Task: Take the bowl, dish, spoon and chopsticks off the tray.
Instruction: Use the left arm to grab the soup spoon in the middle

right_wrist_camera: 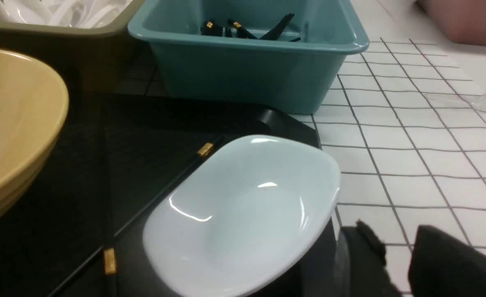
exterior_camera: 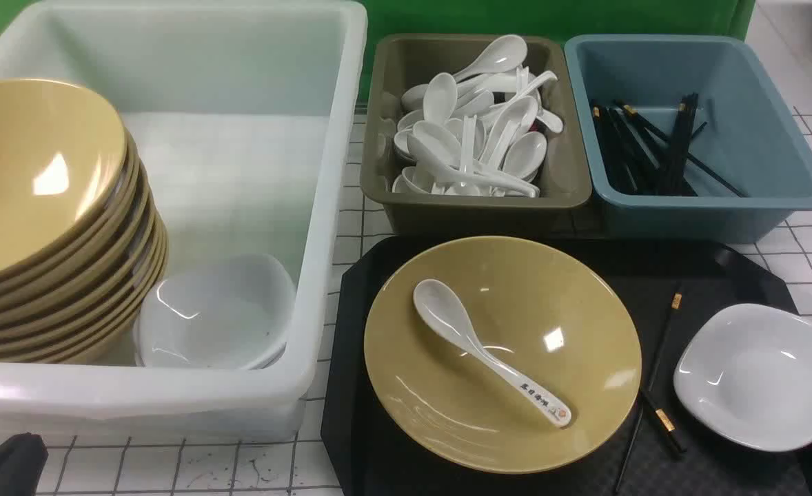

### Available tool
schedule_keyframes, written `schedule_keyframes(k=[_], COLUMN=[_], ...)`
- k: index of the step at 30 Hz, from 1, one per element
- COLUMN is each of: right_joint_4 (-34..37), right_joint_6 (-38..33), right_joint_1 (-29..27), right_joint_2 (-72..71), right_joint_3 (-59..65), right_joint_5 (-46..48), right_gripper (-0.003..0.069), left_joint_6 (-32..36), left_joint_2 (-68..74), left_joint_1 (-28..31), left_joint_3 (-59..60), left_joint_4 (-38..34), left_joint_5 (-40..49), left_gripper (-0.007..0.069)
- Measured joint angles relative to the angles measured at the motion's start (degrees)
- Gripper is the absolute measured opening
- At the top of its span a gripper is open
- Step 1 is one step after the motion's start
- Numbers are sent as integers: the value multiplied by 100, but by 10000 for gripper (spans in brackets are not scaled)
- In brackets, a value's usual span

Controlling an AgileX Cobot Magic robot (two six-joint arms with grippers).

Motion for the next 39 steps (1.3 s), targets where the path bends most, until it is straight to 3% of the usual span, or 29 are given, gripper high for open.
schedule_keyframes(k=[32, 36, 39], right_joint_4=[-12, -24, -24], right_joint_6=[-104, -2, 40], right_joint_1=[0, 0, 0], right_joint_2=[0, 0, 0], right_joint_3=[0, 17, 23], right_joint_5=[-76, -525, -1249], right_gripper=[236, 236, 236], left_joint_6=[0, 0, 0], left_joint_2=[0, 0, 0], left_joint_1=[0, 0, 0], left_joint_3=[7, 36, 36], left_joint_4=[128, 233, 256], left_joint_5=[-48, -555, -1616], left_gripper=[-12, -12, -12])
